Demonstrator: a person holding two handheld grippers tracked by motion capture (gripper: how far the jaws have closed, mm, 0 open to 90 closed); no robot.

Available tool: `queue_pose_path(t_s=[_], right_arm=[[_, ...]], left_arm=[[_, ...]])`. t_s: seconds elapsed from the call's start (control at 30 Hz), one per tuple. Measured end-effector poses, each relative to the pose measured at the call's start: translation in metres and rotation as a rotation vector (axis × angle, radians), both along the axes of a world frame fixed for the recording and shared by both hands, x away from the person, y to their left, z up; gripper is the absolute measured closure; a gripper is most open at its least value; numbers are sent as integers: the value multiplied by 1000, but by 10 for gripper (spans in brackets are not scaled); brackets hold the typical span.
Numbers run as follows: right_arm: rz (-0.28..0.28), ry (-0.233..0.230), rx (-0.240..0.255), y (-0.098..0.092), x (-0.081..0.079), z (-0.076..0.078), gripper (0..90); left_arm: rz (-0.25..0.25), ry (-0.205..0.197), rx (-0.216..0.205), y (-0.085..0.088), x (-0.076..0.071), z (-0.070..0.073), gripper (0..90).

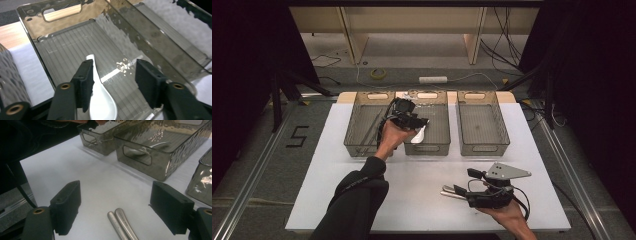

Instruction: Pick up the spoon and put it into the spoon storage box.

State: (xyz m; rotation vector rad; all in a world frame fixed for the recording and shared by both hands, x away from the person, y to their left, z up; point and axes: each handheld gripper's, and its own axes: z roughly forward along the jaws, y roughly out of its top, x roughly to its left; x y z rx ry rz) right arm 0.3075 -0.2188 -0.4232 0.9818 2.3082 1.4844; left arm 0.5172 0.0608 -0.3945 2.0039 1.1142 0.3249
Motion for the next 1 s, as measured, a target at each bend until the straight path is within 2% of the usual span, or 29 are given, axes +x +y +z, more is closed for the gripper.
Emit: queue_pose_path(t_s=[0.07, 0.33, 0.47, 0.57, 0.67, 0.7, 0.8, 0.83, 1.0], right_arm=[[2, 9, -3, 0, 0, 0, 257], [13, 9, -18, 1, 1, 0, 255], [34, 20, -55, 3, 4, -1, 261], [43, 21, -101, 4, 7, 1, 261], [53, 24, -133, 3, 11, 3, 261], [54, 27, -138, 2, 13, 4, 261], [47, 29, -170, 0, 17, 5, 261], [45, 30, -179, -1, 19, 5, 261], [47, 44, -226, -4, 25, 5, 262]], left_arm=[[-5, 8, -5, 1, -3, 4, 408], [-59, 21, -31, 16, -27, 18, 279], [-77, 11, -42, 25, -45, 18, 248], [-90, 2, -47, 31, -56, 18, 232], [-106, -11, -87, 40, -67, 16, 217], [-110, -8, -95, 41, -69, 16, 217], [-107, -23, -73, 43, -73, 16, 211], [-106, -30, -97, 46, -77, 16, 210], [-131, -64, -116, 49, -90, 16, 196]])
